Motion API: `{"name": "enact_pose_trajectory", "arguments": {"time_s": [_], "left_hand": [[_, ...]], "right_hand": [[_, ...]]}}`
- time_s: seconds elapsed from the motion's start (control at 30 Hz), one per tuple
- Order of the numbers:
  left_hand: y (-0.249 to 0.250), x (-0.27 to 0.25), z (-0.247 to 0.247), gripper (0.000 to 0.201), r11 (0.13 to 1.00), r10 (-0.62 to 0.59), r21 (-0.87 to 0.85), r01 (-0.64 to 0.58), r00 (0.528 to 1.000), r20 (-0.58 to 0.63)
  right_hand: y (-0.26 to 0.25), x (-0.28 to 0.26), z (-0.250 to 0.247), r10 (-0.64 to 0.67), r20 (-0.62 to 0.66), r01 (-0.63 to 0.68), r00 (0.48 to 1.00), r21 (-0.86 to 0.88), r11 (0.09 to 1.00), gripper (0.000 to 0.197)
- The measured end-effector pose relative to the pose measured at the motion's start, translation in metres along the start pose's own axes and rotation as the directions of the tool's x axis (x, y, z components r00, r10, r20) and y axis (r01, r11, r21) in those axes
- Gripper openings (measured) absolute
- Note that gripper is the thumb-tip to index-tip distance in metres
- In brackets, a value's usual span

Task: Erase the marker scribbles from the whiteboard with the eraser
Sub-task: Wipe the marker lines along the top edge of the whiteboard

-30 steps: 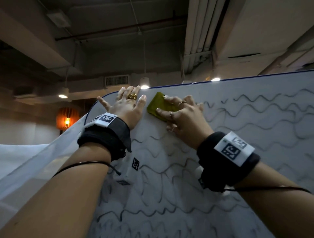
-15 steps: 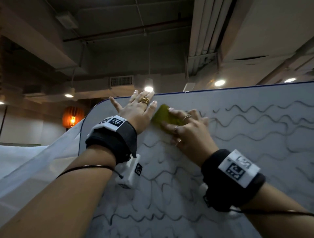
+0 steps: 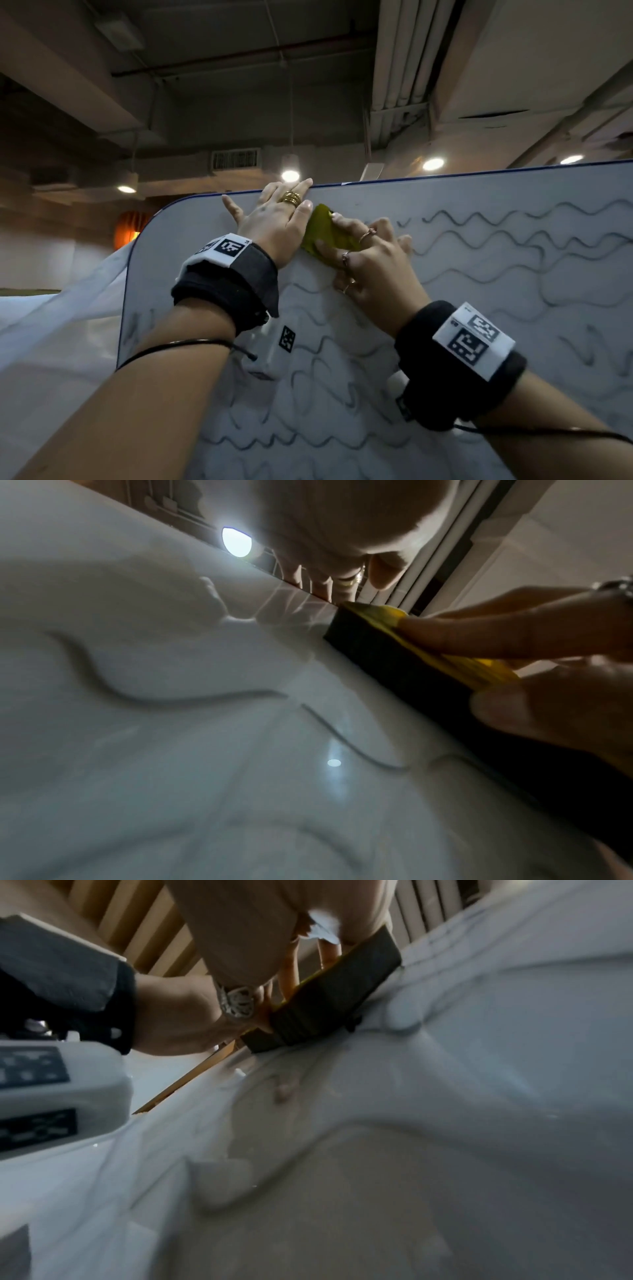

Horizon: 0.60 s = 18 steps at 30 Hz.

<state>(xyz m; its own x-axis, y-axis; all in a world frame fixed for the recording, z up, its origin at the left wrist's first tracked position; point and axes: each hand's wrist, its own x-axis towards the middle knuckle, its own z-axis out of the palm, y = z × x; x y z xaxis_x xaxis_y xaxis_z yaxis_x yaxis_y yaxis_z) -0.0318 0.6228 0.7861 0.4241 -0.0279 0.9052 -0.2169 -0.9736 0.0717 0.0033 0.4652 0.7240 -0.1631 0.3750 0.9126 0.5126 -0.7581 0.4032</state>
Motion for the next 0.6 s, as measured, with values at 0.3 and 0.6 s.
{"name": "enact_pose_trajectory", "arguments": {"time_s": [0.3, 0.6], "left_hand": [[0.008, 0.000, 0.000, 0.045, 0.997, -0.052, -0.063, 0.052, 0.999, -0.001], [0.009, -0.001, 0.002, 0.044, 0.995, -0.065, -0.082, 0.061, 0.997, -0.045]], "right_hand": [[0.059, 0.000, -0.039, 0.157, -0.014, -0.157, 0.987, 0.017, 0.987, 0.043], [0.071, -0.035, -0.048, -0.051, 0.110, 0.049, 0.993, 0.015, 0.999, 0.046]]}}
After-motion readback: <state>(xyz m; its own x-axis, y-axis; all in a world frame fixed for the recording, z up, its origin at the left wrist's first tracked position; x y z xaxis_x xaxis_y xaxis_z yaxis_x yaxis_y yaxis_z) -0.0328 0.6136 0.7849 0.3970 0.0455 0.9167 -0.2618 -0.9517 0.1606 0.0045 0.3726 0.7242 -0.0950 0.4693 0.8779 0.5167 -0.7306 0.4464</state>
